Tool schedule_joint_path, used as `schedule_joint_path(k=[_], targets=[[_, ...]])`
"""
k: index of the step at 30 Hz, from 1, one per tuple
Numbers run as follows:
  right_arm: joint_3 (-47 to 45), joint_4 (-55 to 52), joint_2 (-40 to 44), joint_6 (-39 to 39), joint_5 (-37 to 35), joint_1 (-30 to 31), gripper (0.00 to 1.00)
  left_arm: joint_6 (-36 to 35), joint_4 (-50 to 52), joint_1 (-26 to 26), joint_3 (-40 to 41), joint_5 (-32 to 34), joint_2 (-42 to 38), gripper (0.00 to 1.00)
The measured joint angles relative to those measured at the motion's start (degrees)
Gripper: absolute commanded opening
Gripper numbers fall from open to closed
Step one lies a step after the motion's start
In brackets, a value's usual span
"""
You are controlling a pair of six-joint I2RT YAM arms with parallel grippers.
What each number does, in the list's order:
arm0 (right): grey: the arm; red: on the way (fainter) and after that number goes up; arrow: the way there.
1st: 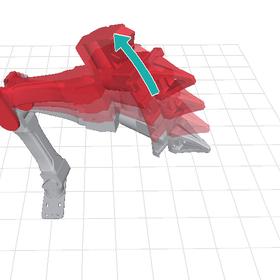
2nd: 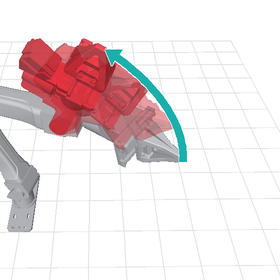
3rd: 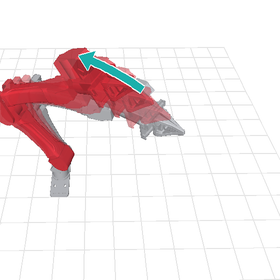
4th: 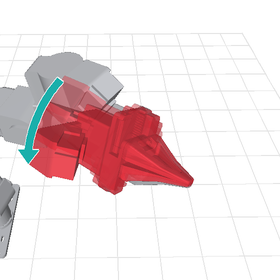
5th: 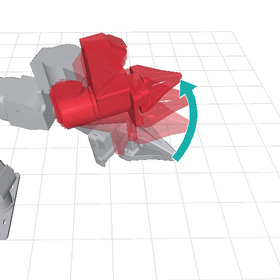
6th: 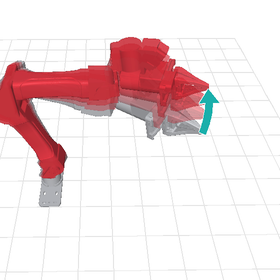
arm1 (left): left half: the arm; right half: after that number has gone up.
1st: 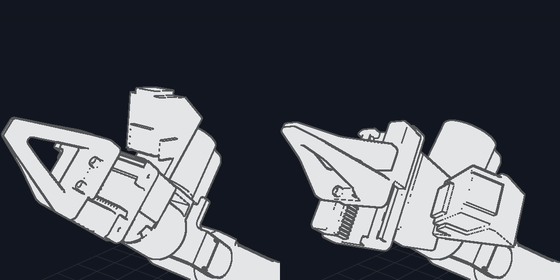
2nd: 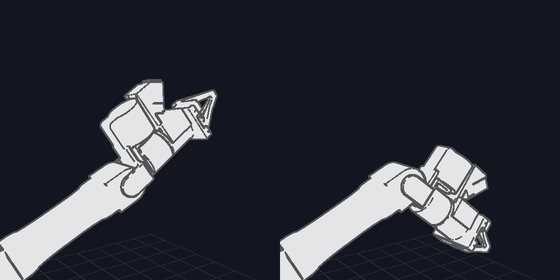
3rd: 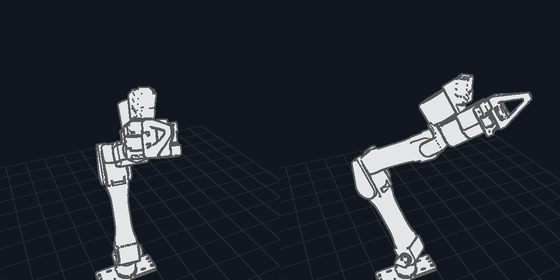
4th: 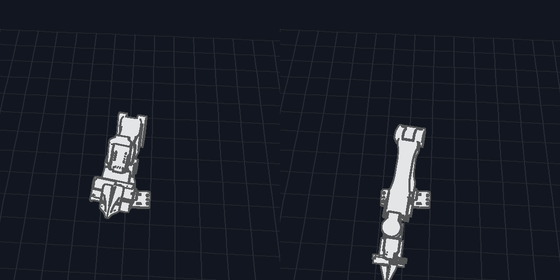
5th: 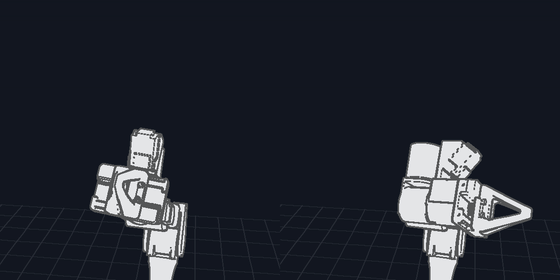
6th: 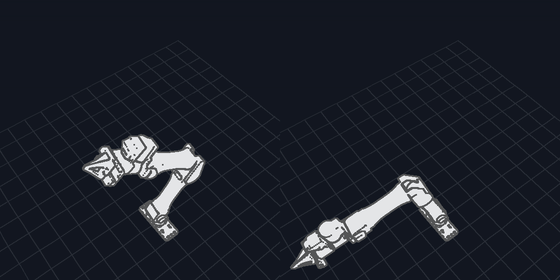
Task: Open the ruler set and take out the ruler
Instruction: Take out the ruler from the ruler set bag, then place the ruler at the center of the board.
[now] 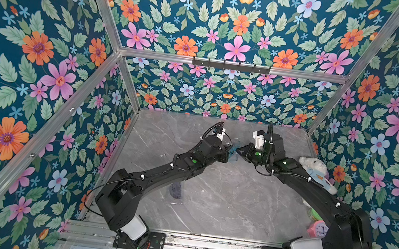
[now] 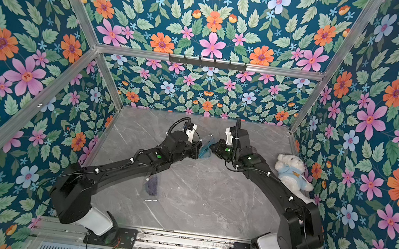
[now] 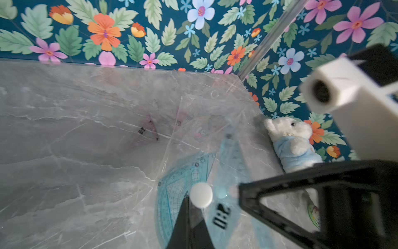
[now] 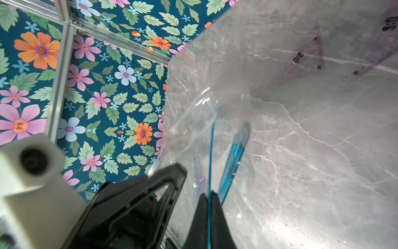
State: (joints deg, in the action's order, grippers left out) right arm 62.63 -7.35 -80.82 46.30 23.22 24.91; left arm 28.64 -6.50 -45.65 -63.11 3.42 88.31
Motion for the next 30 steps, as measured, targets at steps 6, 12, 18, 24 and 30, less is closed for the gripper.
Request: schedule_joint_path(k=[6, 12, 18, 24, 30], targets=[[-4.8, 0.6, 6.5, -0.7, 2.8, -2.5, 0.00, 0.9, -0.7, 1.6, 2.0, 1.1, -1.7, 0.00], [-12.4, 8.9, 13.8, 0.2, 15.7, -11.3, 0.00, 1.8, -1.9, 5.4, 5.6, -0.1, -5.0, 0.00], [-12.6, 11.3, 14.4, 0.1, 23.7, -13.4, 0.00, 2.4, -2.5, 10.2, 8.1, -3.8, -9.2, 0.00], [-13.2, 11.1, 7.4, -0.2, 23.1, -13.3, 0.00, 2.4, -2.8, 14.8, 10.9, -6.6, -13.7, 0.00], [-12.2, 12.1, -6.1, 3.5, 18.8, -10.8, 0.00, 2.4, -2.9, 17.1, 12.9, -8.0, -16.0, 0.00]])
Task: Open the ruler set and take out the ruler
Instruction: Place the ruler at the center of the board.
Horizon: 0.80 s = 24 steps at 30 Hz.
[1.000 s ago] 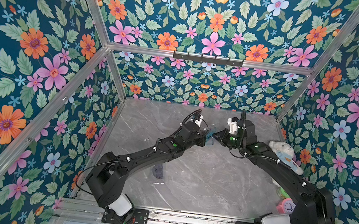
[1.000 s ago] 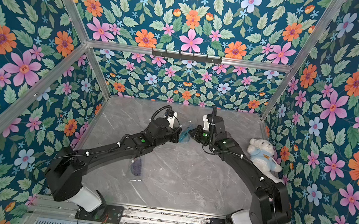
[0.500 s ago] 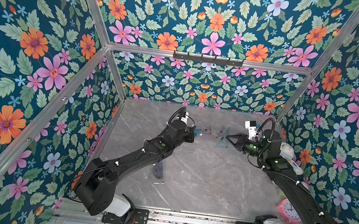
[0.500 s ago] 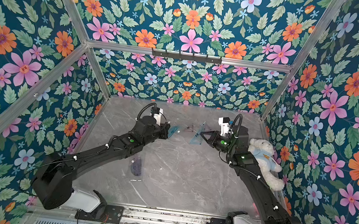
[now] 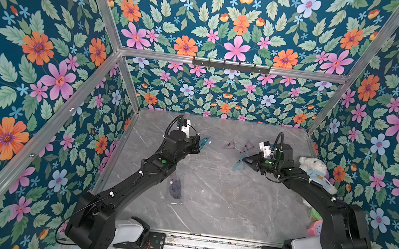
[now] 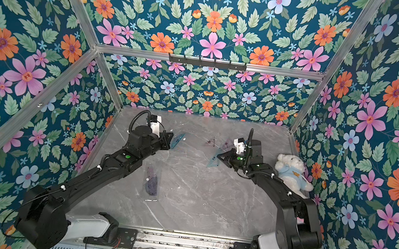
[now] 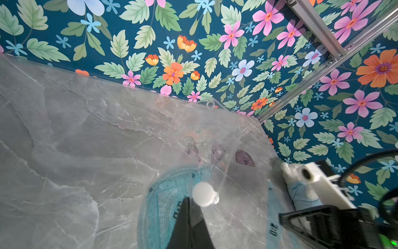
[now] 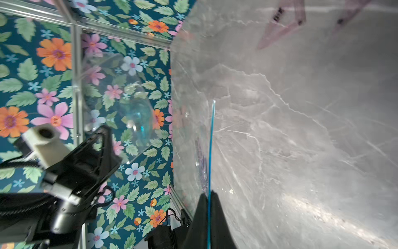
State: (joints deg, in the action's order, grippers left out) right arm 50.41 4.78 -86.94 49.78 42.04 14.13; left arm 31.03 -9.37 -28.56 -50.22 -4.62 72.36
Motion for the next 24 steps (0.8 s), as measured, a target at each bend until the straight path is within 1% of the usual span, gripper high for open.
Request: schedule_joint_path(k=[5, 8, 14, 17, 24], targets=[[6.1, 2.2, -12.3, 3.9, -3.3, 3.2, 0.00, 0.0, -0.3, 0.1, 0.4, -1.8, 0.2, 0.00], [8.3, 3.7, -17.1, 5.5, -5.0, 3.8, 0.00, 0.1, -0.6, 0.1, 0.5, -3.1, 0.3, 0.00], [10.4, 9.7, -23.9, 9.9, -7.6, 3.7, 0.00, 0.0, -1.3, 0.2, 1.3, -3.8, -0.3, 0.00], [10.3, 13.9, -26.9, 12.7, -7.8, 3.8, 0.02, 0.0, -1.3, 0.2, 1.6, -3.8, -0.4, 0.00], [9.8, 19.8, -29.7, 15.9, -9.2, 3.8, 0.05, -0.2, -1.3, 0.2, 1.9, -3.5, -1.0, 0.00]])
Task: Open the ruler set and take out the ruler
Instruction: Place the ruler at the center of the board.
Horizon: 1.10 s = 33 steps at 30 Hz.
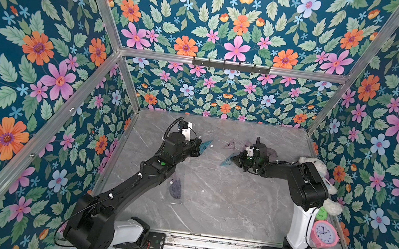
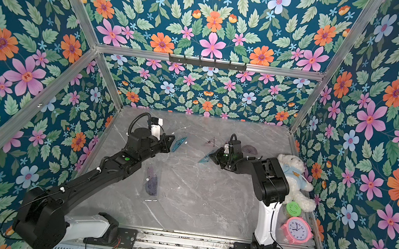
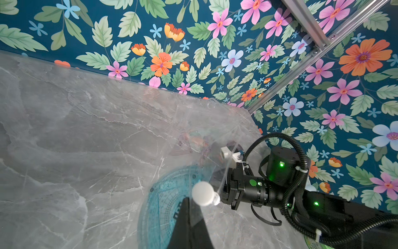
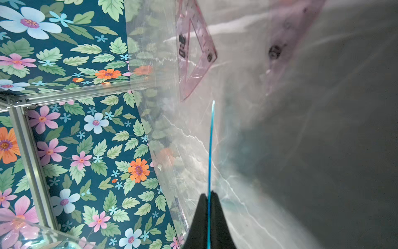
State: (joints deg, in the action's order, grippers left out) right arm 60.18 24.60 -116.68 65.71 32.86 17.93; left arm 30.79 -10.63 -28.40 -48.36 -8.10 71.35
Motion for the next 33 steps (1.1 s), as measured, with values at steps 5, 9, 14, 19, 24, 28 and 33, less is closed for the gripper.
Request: schedule_joint_path(k=[5, 9, 14, 19, 24, 28, 33], targets=[[0.8, 1.1, -1.9, 0.6, 0.0, 0.4, 0.06, -1.0, 0.0, 0.0, 0.2, 0.8, -0.2, 0.00], [1.0, 1.4, -2.2, 0.6, 0.0, 1.0, 0.11, -1.2, 0.0, 0.0, 0.2, 0.9, -0.2, 0.00], [0.4, 0.9, -1.3, 0.0, -0.1, 1.0, 0.34, -1.2, 0.1, 0.0, 0.3, 1.6, -0.3, 0.00], [-0.7, -1.1, 1.8, -1.7, -1.4, 1.1, 0.52, -1.2, 0.1, 0.0, 0.4, 2.0, -0.4, 0.00], [-1.2, -6.7, 5.3, -5.4, -3.4, 1.1, 0.58, -1.3, 0.2, 0.0, 0.2, 1.9, -0.1, 0.00], [-0.8, -14.6, 8.9, -9.9, -6.3, 1.2, 0.58, -1.5, 0.3, -0.2, 0.0, 1.1, 0.6, 0.00], [-1.0, -24.2, 18.1, -16.3, -11.0, 2.4, 0.54, -2.7, 0.5, -2.0, -1.2, 1.0, 1.8, 0.00]])
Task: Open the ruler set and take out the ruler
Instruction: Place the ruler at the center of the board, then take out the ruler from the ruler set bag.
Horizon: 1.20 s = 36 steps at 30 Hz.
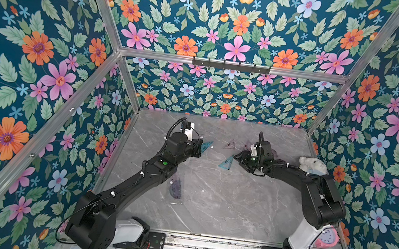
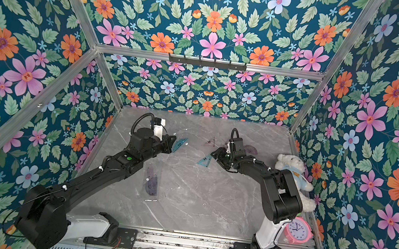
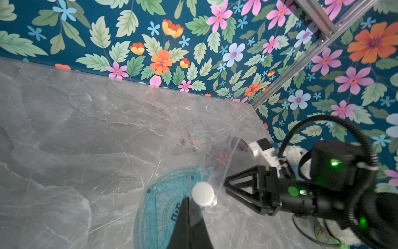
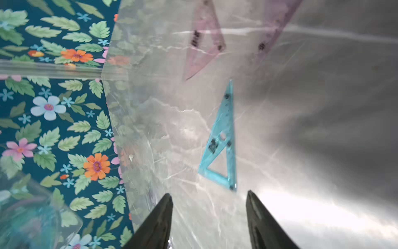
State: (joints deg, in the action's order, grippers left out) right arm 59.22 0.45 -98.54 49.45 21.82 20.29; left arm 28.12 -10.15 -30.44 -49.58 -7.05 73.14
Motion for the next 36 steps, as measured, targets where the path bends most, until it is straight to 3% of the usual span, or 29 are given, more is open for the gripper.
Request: schedule_joint_path(k=[9, 15, 20, 36], targets=[[2.0, -8.5, 12.7, -6.0, -3.3, 1.2, 0.37, -0.6, -0.1, -1.5, -1.1, 0.1, 2.5, 0.00], [5.9, -10.8, 16.2, -7.5, -1.8, 6.2, 0.35, -0.6, -0.4, -3.1, -2.0, -0.3, 4.6, 0.00], [9.7, -11.6, 14.8, -7.6, -0.8, 9.6, 0.35, -0.3, -0.5, -4.7, -3.8, -0.5, 7.1, 0.00], [13.2, -12.0, 7.5, -7.4, 0.4, 11.7, 0.34, -0.1, -0.5, -8.1, -6.9, -0.3, 9.9, 0.00]])
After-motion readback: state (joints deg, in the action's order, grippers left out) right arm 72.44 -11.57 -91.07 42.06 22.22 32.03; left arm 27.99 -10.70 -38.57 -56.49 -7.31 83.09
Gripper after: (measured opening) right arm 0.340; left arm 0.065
